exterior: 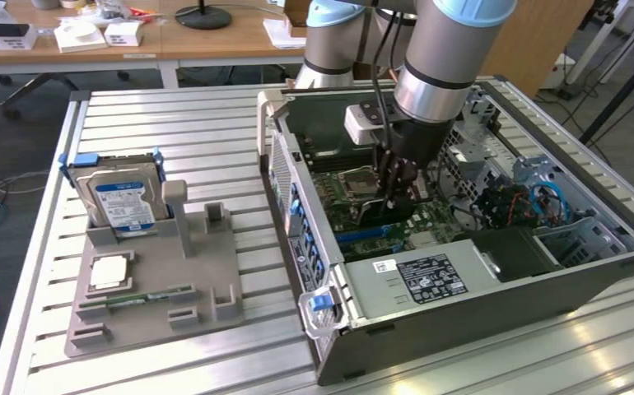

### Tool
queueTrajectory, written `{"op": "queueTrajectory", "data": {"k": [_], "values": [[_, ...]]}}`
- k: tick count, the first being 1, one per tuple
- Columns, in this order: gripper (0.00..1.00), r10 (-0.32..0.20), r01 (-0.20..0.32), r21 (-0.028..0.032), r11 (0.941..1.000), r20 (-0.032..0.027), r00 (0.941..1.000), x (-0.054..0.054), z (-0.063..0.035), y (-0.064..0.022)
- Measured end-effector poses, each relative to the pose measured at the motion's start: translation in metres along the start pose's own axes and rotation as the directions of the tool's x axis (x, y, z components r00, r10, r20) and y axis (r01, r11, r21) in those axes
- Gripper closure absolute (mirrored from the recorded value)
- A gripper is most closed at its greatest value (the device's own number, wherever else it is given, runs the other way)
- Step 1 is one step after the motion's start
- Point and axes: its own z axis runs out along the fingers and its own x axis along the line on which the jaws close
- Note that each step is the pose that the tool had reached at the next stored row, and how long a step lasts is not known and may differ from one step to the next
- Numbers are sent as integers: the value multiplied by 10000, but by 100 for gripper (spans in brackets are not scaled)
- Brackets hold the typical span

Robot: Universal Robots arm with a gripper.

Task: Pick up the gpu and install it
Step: 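Insert the gpu into the slot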

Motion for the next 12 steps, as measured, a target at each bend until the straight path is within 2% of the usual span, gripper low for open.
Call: {"op": "queueTrajectory", "data": {"k": [12], "values": [[74,-4,4,0,10000,0,10000,-6,2,20]]}}
